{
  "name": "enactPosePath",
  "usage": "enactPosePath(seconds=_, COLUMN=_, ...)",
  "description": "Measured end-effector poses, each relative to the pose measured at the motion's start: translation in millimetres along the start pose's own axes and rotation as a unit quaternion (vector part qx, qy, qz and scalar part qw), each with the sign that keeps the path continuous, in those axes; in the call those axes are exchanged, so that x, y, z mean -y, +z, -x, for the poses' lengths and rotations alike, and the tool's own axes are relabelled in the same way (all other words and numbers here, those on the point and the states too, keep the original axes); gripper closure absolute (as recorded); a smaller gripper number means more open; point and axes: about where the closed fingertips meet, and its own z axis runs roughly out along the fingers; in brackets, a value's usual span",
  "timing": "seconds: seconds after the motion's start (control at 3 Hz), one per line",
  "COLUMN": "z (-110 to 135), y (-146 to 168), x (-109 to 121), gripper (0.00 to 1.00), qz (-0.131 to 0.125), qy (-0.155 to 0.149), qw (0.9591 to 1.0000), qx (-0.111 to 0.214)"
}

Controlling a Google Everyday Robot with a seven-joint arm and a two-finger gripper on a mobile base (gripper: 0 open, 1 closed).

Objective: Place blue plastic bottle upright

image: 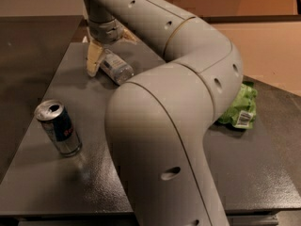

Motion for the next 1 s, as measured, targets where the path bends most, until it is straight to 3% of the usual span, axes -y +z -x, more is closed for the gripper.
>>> enactPosePath(seconds=1.0, z=14.7, y=9.1, x=-1.9, gripper=0.00, qz=0.016, qy=0.010, qw=0.9998, qx=-0.007)
